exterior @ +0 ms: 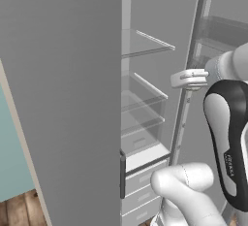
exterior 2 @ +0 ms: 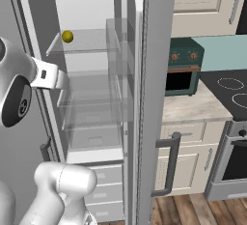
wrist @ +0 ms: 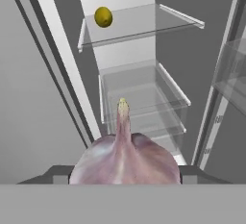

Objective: Retrieve the bottle and the shaker from the cabinet and place them next to the mixing bowl on the counter. Then add garlic from the fridge to the mixing bowl.

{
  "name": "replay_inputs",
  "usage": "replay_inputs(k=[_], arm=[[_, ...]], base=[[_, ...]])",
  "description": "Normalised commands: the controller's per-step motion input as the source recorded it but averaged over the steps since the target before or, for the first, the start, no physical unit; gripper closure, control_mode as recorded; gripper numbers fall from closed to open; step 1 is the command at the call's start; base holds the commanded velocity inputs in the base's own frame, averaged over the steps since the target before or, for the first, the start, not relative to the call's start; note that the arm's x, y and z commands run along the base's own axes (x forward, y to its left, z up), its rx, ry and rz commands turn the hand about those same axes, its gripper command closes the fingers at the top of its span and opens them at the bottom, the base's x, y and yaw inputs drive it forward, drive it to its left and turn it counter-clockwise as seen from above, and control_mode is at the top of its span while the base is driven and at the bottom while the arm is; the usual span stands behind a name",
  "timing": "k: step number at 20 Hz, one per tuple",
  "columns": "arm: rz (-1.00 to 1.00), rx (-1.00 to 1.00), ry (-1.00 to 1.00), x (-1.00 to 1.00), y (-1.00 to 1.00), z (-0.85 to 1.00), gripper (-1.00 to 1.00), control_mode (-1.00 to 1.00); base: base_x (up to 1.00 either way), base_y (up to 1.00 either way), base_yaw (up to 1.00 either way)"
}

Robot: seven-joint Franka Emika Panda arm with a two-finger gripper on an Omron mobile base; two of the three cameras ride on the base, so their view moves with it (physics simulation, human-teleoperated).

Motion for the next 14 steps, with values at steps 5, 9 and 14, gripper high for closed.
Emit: replay_inputs(k=[5,9,14], arm=[[0.00,0.00,0.00,0.00,0.00,0.00,1.00,-1.00],[0.00,0.00,0.00,0.00,0.00,0.00,1.00,1.00],[0.00,0.00,0.00,0.00,0.00,0.00,1.00,1.00]], base=[[0.00,0.00,0.00],[-0.64,0.00,0.00],[-1.00,0.01,0.03]])
